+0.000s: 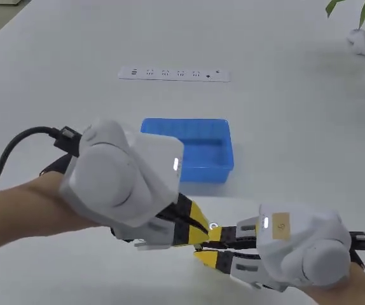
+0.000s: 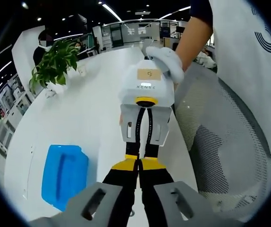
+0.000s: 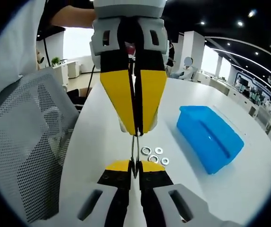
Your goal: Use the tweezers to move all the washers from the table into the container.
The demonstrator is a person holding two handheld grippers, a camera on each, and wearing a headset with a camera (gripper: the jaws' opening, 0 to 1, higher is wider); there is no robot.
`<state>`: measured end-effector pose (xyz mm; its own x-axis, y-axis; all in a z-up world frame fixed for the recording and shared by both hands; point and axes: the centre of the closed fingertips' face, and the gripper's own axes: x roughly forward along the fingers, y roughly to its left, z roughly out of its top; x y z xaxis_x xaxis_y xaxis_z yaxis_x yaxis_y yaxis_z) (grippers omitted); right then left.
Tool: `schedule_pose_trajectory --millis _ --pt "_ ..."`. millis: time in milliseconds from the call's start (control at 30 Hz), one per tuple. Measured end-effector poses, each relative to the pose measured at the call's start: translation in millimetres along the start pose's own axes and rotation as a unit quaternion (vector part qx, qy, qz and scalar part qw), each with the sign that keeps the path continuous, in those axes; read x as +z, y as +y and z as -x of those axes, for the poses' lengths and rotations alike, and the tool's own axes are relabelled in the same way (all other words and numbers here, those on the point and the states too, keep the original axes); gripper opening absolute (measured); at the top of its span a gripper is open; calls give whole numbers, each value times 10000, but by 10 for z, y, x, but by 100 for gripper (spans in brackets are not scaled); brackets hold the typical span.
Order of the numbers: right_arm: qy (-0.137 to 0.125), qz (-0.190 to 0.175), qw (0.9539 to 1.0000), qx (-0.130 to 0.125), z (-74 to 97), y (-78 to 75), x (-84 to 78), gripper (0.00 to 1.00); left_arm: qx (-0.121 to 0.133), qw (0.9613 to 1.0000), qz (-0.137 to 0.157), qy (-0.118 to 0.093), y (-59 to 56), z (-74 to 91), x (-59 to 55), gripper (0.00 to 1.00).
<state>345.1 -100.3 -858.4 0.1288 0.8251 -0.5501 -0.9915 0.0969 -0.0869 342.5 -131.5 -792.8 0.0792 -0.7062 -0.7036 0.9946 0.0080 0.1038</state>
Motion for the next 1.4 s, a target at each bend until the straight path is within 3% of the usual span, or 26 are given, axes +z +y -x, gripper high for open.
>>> schedule_pose_trajectory --millis 200,500,700,833,900,1167,1200,1300,1400 --pt "-90 -105 9999 20 -23 5 24 6 114 9998 164 -70 60 74 -49 6" --pt "-167 -133 9997 71 -41 44 46 6 14 9989 474 -67 36 117 -197 11" --pt "-188 -145 9997 95 -38 38 66 6 -94 9989 437 -106 -17 108 -158 7" --pt "-111 -36 9998 149 -76 62 70 7 -165 9994 196 221 -51 108 -170 7" --pt "-115 -13 9998 174 -94 80 92 7 -206 9994 66 281 -70 114 -157 6" --pt "-278 -147 9993 195 -139 83 188 7 -139 9996 218 77 -52 227 -187 6" --pt "-262 -132 9993 240 -154 97 201 7 -146 9996 240 103 -59 236 -196 6" --pt "115 266 9989 368 -235 156 169 7 -231 9982 154 533 -106 251 -327 6" --pt "101 263 9989 387 -278 166 201 7 -216 9979 85 599 -123 269 -360 6"
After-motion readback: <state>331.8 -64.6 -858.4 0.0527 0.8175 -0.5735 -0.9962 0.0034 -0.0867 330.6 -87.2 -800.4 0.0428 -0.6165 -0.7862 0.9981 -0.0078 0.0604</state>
